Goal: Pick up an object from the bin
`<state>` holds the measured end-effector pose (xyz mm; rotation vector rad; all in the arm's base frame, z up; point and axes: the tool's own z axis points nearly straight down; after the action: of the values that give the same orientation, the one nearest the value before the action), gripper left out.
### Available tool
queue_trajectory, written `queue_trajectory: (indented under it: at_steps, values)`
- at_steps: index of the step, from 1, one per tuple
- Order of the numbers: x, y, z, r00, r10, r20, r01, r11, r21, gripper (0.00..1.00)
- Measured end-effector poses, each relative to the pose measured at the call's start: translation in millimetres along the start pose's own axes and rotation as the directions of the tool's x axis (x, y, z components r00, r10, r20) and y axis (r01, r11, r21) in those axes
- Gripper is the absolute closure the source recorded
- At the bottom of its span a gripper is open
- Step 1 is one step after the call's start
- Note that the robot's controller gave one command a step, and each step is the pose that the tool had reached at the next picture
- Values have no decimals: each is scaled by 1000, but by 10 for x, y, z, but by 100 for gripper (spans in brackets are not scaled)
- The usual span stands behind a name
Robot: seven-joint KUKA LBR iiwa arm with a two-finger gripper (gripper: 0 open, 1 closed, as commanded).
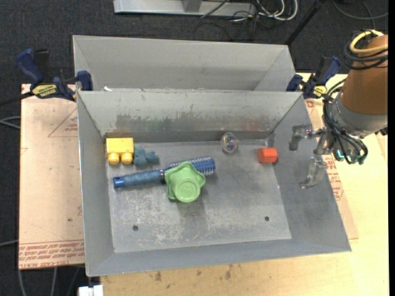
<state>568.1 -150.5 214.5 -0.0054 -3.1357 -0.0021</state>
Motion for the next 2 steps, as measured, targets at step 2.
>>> queue_trajectory:
  at_steps: [2]
  values:
    - [-859,-25,1122,995,95,13,-95,995,0,0]
